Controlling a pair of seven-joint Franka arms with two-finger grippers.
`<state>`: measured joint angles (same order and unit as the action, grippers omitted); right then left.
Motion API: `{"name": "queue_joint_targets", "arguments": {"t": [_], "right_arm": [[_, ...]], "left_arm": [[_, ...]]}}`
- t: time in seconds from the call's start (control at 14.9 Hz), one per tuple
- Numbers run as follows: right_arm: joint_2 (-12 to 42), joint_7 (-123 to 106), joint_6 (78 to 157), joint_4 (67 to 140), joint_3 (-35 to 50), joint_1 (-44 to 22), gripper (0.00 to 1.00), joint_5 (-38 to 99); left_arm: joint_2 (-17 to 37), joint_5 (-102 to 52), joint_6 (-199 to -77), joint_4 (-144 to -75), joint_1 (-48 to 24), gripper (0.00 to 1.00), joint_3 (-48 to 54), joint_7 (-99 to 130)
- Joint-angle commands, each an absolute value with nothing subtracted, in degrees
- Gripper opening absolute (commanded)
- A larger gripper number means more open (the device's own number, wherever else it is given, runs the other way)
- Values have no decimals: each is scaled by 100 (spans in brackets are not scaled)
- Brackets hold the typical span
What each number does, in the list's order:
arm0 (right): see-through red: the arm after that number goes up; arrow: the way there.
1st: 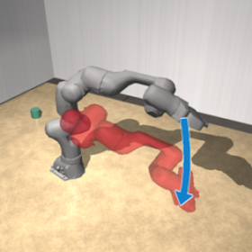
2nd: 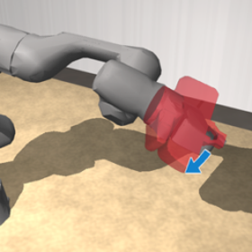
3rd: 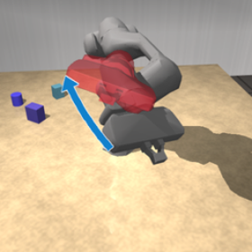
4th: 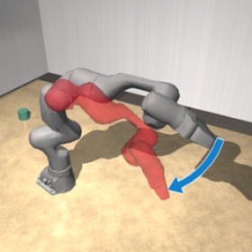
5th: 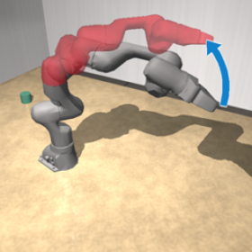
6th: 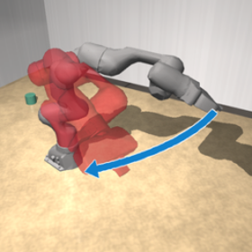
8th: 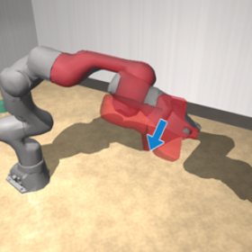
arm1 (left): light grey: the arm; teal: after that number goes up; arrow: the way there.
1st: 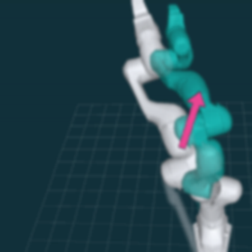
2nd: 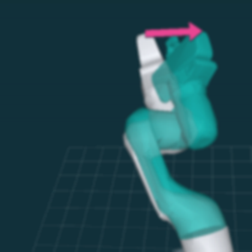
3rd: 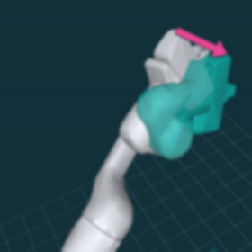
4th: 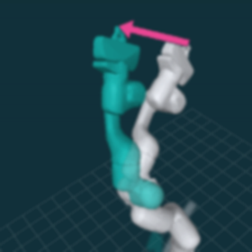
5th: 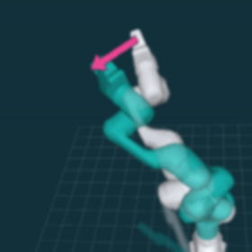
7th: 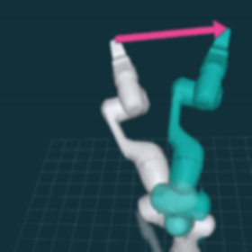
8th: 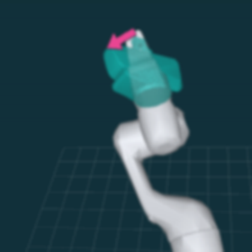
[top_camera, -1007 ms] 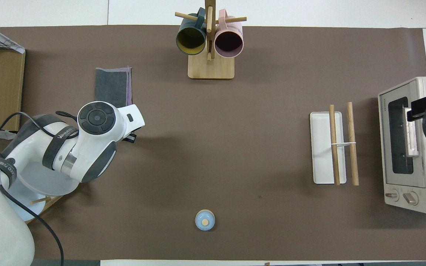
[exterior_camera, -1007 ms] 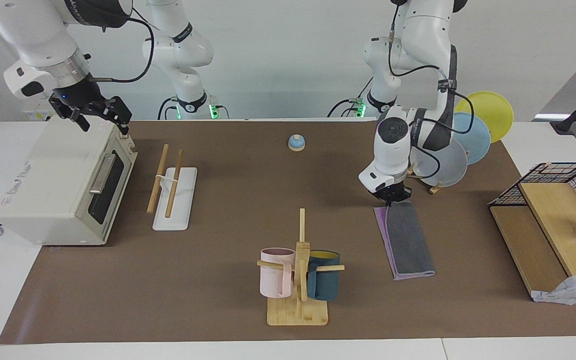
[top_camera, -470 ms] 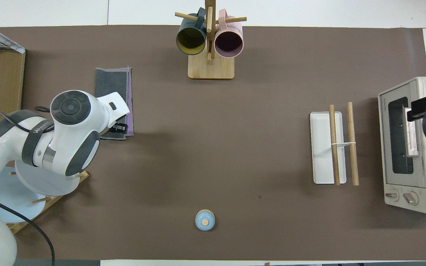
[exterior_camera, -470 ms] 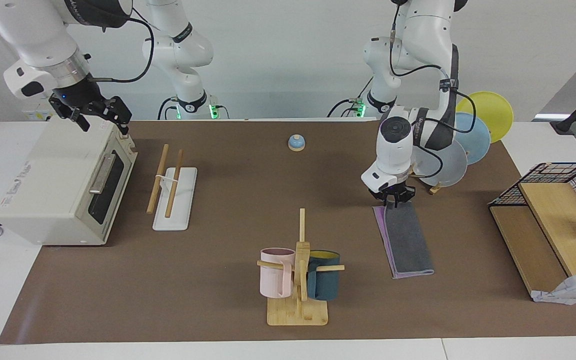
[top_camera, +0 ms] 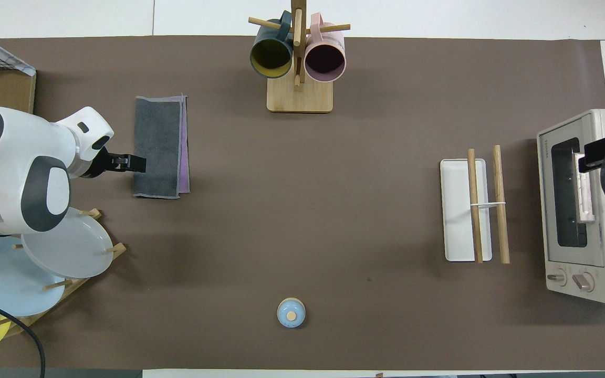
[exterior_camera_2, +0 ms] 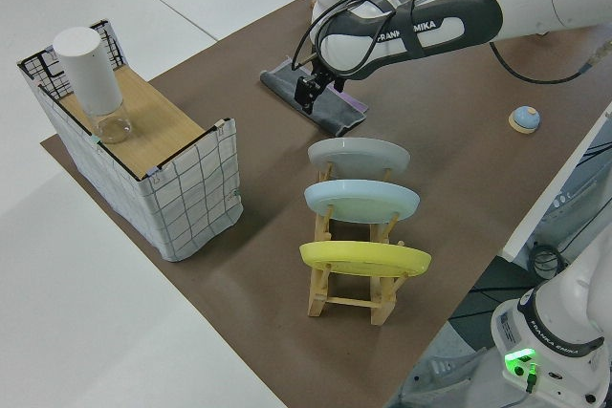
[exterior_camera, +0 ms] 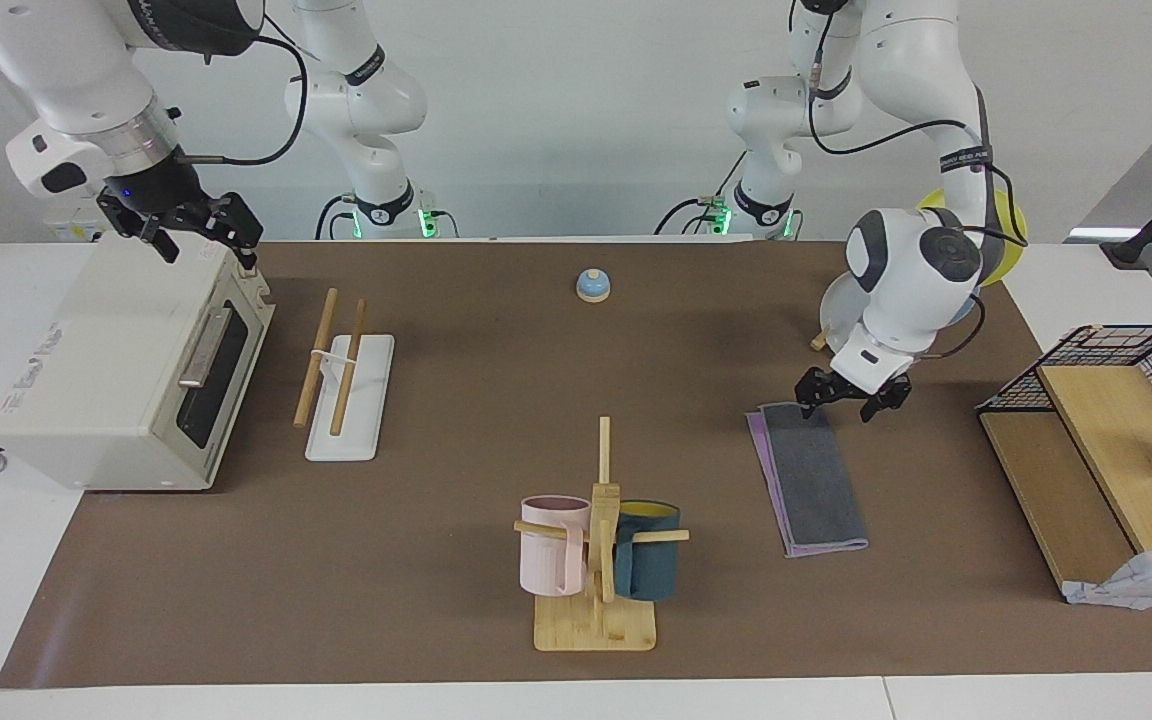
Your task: Fold towel and hang on rack
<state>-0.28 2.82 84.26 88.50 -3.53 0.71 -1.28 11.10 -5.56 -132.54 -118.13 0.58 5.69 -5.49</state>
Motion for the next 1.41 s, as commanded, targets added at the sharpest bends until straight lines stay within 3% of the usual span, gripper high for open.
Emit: {"name": "queue_joint_targets", "arguments": {"t": [0.0,0.54,0.87,1.21,1.34], "right_arm": [[-105,123,8429,8930,-316,149,100,-44],[-105,123,8429,8930,-316,158,100,-44],[-105,123,8429,8930,-316,158,100,-44],[-105,123,8429,8930,-316,149,100,-44],[-105,123,8429,8930,-316,158,100,-44]], "left_arm": [[1396,-773,-13693,-11830,53,100,606,-677],[1600,-1475,-13535,-11839,167,94,615,-1143],[1608,-1547,-13526,-11874,123,82,615,-1151],[1626,-1556,-13553,-11874,114,64,615,-1143],[1661,-1556,-13553,-11874,114,52,615,-1143]]}}
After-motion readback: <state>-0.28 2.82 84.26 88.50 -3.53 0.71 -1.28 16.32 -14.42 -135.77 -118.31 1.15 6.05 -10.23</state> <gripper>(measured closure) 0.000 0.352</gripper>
